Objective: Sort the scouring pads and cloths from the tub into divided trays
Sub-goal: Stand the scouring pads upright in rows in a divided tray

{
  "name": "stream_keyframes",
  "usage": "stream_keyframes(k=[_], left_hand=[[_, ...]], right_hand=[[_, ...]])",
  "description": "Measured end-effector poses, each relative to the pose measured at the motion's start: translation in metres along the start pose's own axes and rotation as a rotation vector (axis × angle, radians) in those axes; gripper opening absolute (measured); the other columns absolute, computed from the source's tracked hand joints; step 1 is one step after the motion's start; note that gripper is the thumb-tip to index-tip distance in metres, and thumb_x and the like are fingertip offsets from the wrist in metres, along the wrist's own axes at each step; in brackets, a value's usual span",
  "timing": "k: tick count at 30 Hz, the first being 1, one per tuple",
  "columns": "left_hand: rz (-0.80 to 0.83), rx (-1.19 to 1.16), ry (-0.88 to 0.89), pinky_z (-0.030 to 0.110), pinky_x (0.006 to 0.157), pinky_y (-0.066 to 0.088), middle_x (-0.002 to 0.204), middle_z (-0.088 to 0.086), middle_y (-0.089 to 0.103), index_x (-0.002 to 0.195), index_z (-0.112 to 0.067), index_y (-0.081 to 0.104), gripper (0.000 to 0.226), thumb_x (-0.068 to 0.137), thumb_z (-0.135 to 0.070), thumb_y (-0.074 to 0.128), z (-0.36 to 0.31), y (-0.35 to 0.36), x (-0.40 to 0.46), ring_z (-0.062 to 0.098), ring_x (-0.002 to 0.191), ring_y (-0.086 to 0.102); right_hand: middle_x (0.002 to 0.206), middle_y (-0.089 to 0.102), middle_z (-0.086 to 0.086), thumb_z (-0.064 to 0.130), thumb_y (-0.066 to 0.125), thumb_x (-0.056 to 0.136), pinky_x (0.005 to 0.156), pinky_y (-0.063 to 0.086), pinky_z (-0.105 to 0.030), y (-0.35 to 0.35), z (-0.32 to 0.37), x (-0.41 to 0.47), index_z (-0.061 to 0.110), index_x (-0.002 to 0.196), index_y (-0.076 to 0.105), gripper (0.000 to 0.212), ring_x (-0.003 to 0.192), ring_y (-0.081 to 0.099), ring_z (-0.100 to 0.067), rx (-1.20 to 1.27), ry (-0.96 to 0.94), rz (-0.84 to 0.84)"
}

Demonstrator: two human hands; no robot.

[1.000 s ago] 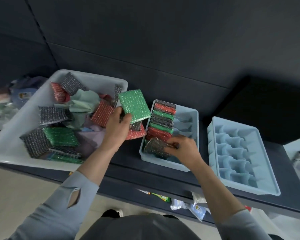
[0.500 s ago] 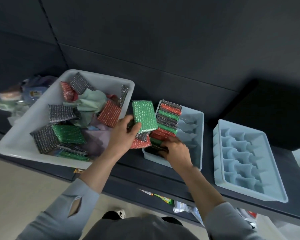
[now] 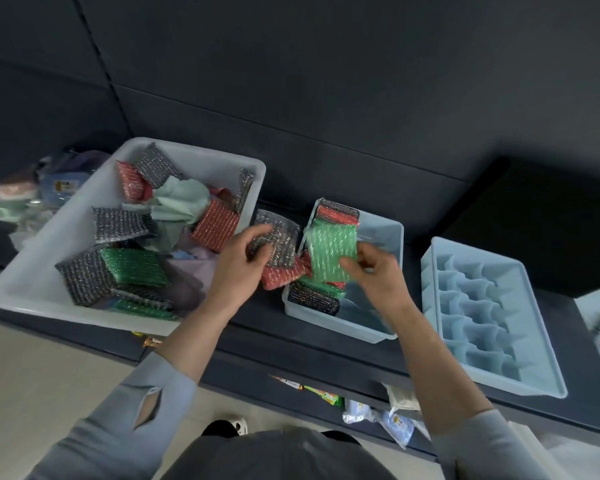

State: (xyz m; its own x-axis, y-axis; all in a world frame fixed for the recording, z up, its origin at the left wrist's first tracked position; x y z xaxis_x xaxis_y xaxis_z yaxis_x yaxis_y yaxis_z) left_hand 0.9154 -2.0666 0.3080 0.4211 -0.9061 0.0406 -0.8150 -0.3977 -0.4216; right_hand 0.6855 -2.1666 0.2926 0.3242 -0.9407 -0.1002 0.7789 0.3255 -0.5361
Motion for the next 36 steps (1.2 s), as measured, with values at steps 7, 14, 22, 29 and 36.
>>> stream_keyframes(k=[7,14,22,29,36], left_hand=[[-0.112,-0.142,-0.079,0.03,0.114,0.029,0.146,-0.009,0.043,0.146,-0.029,0.03,0.064,0.092,-0.019,0.064,0.011,-0.013,0.008,0.008,0.132,0.042],[-0.116,-0.12,-0.057,0.008,0.094,0.039,0.13,-0.009,0.051,0.141,-0.02,0.04,0.057,0.09,-0.023,0.067,0.01,-0.015,0.007,-0.007,0.106,0.053],[-0.051,-0.072,-0.006,-0.009,0.082,0.026,0.127,-0.023,0.048,0.133,-0.029,0.048,0.045,0.092,-0.017,0.064,0.007,-0.008,0.004,-0.019,0.103,0.043],[0.091,-0.11,0.001,0.019,0.088,0.052,0.114,-0.018,0.059,0.125,-0.031,0.054,0.038,0.09,-0.026,0.068,0.003,0.028,0.008,-0.004,0.103,0.06],[0.324,-0.059,0.008,0.017,0.09,0.051,0.116,-0.012,0.062,0.131,-0.026,0.053,0.059,0.079,-0.019,0.08,-0.013,0.081,0.016,0.001,0.104,0.061]], right_hand=[[0.127,0.063,-0.005,0.024,0.067,0.091,0.101,0.041,-0.034,0.047,0.009,-0.024,0.016,0.125,0.065,0.035,0.119,0.055,-0.024,-0.742,-0.25,0.201],[0.114,0.068,-0.001,0.028,0.071,0.086,0.091,0.045,-0.03,0.06,0.021,-0.02,0.021,0.117,0.068,0.032,0.104,0.063,-0.022,-0.672,-0.283,0.156],[0.106,0.07,-0.002,0.026,0.066,0.091,0.087,0.048,-0.031,0.086,0.003,-0.007,0.017,0.11,0.074,0.022,0.096,0.064,-0.023,-0.752,-0.274,0.274],[0.092,0.071,-0.01,0.041,0.066,0.089,0.072,0.06,-0.032,0.029,-0.005,0.01,0.01,0.102,0.068,0.033,0.079,0.07,-0.017,0.291,0.145,0.021],[0.101,0.073,-0.003,0.019,0.073,0.085,0.07,0.054,-0.028,0.023,-0.031,0.01,0.008,0.112,0.067,0.029,0.086,0.067,-0.018,0.73,0.315,-0.002]])
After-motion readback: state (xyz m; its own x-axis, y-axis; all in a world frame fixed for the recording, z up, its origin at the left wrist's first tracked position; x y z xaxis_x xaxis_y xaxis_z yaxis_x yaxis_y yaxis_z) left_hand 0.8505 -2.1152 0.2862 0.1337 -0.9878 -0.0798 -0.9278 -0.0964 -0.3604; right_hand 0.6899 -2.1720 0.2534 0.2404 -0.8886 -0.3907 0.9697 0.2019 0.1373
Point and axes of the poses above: each hand's wrist, its own x-axis towards the middle knuckle, its own y-axis out of the palm, z = x × y, the point moved 10 cm from there along x, towards the middle knuckle
